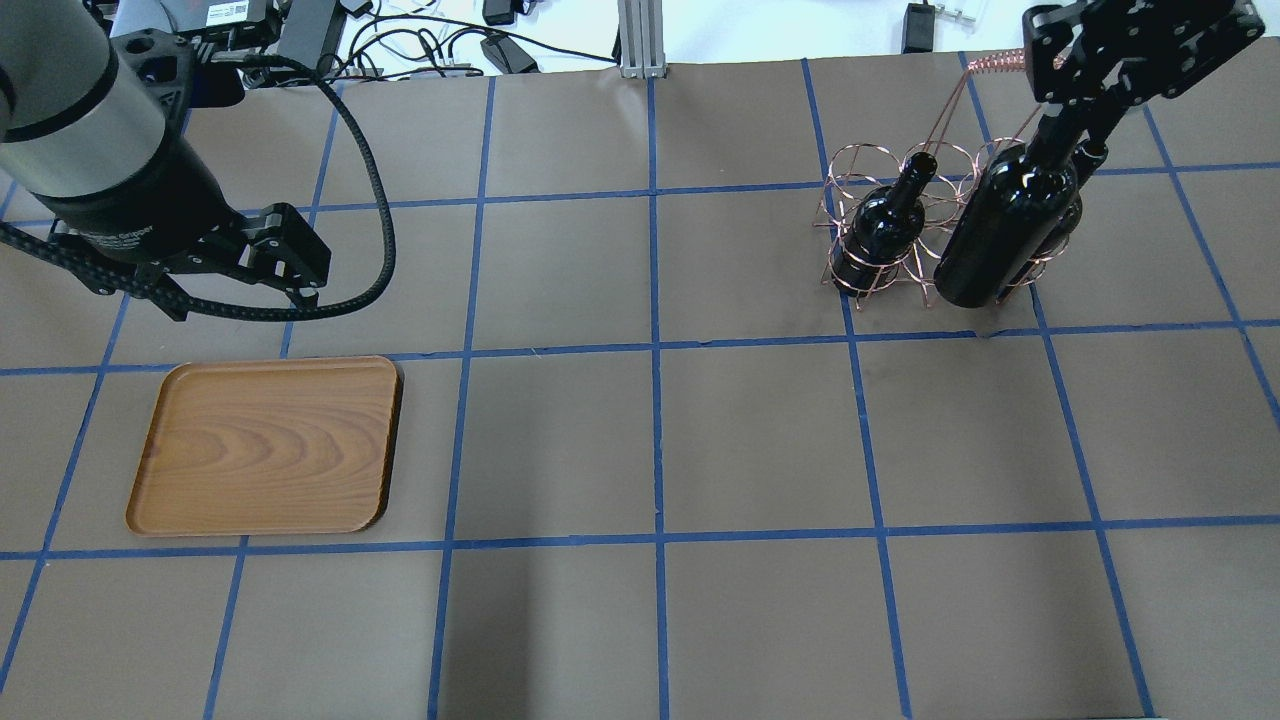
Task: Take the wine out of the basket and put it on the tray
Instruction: 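Carry the bottle with the right gripper toward the wooden tray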
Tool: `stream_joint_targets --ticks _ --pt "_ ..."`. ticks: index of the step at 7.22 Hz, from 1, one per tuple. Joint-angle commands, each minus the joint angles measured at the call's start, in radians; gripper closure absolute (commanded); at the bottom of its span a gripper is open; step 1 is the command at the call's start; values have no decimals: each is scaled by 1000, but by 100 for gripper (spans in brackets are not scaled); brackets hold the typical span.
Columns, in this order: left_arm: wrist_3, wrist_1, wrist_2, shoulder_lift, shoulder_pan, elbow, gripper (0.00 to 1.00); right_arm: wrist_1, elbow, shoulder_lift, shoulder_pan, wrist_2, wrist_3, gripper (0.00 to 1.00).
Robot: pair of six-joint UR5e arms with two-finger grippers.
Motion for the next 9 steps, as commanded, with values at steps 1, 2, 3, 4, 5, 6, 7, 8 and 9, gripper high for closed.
stream_joint_targets --ticks 1,2,3,4,5,6,7,8,9 --pt "12 36 12 -3 16 4 0 -55 164 -75 86 0 167 92" --pt "12 14 12 21 13 6 0 -111 180 -62 182 0 313 92" --pt "14 3 12 29 16 -2 0 -190 180 -18 305 0 480 92" --pt "12 -9 12 29 15 -5 0 -271 172 30 409 3 623 92" --pt "14 -11 10 26 15 -5 0 -356 166 70 485 43 765 92" --pt "14 -26 10 31 13 -7 0 -411 149 98 546 89 887 92" --pt "14 -28 12 32 22 -5 0 -413 139 109 606 91 958 92" --pt "14 -26 12 32 18 -7 0 -421 140 115 645 154 1013 92" --pt "12 -25 12 29 24 -7 0 -470 155 124 669 205 1081 92"
